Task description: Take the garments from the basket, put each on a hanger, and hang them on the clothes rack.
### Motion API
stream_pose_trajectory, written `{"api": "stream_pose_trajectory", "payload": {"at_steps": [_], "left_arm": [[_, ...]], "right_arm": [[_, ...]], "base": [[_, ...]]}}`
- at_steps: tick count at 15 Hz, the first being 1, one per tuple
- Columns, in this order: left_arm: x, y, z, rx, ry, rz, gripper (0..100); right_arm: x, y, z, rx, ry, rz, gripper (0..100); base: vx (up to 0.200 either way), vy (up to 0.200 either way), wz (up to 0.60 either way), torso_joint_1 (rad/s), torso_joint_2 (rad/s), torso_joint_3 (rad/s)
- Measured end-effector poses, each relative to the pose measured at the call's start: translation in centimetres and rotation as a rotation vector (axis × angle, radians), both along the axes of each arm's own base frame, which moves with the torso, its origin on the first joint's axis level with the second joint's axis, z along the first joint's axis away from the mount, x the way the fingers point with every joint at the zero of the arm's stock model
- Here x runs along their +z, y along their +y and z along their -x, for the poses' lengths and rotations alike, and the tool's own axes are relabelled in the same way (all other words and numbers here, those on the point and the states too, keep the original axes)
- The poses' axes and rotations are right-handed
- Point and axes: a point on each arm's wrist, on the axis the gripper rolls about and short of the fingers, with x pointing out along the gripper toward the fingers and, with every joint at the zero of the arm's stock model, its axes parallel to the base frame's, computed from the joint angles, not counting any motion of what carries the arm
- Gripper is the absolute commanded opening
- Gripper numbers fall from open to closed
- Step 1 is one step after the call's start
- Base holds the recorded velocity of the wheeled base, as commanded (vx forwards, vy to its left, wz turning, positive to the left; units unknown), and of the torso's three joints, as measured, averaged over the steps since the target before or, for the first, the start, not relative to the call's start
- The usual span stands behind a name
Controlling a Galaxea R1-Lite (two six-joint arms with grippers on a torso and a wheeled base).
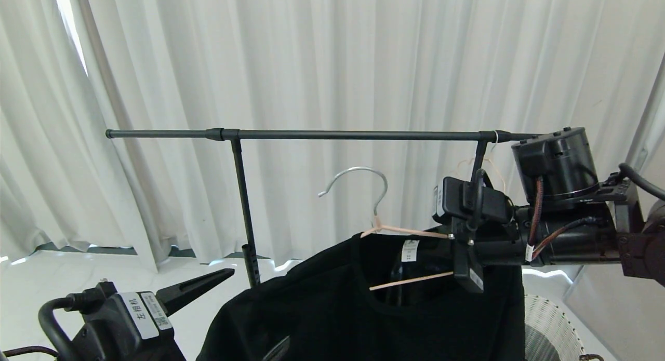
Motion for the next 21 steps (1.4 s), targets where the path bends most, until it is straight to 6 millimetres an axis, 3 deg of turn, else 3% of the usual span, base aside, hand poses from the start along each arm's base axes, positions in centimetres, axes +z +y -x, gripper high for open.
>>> {"api": "stream_pose_trajectory", "payload": {"at_steps": [6,9,10,16,21], "left_arm": [[-2.5,2.5,-0.8,0.190,0.140,-0.001,100],[-3.2,2.2,-1.1,0.124,0.202,-0.008,100],[-3.3,2.2,-1.3,0.124,0.214,-0.014,0],[-4.1,3.2,-2.5,0.233,0.260,-0.036,0],[-4.9,5.4,-4.0,0.415,0.303,-0.044,0]], "right_arm": [[1.3,-2.1,0.1,-0.045,-0.031,-0.032,0],[1.7,-2.6,0.8,-0.040,-0.042,-0.044,0],[1.8,-2.7,1.0,-0.038,-0.045,-0.046,0],[1.9,-3.7,2.4,-0.041,-0.051,-0.052,0],[2.2,-4.3,2.4,-0.093,-0.018,-0.085,0]], "base": [[0.000,0.000,0.00,0.000,0.00,0.000],[0.000,0.000,0.00,0.000,0.00,0.000],[0.000,0.000,0.00,0.000,0.00,0.000],[0.000,0.000,0.00,0.000,0.00,0.000],[0.000,0.000,0.00,0.000,0.00,0.000]]}}
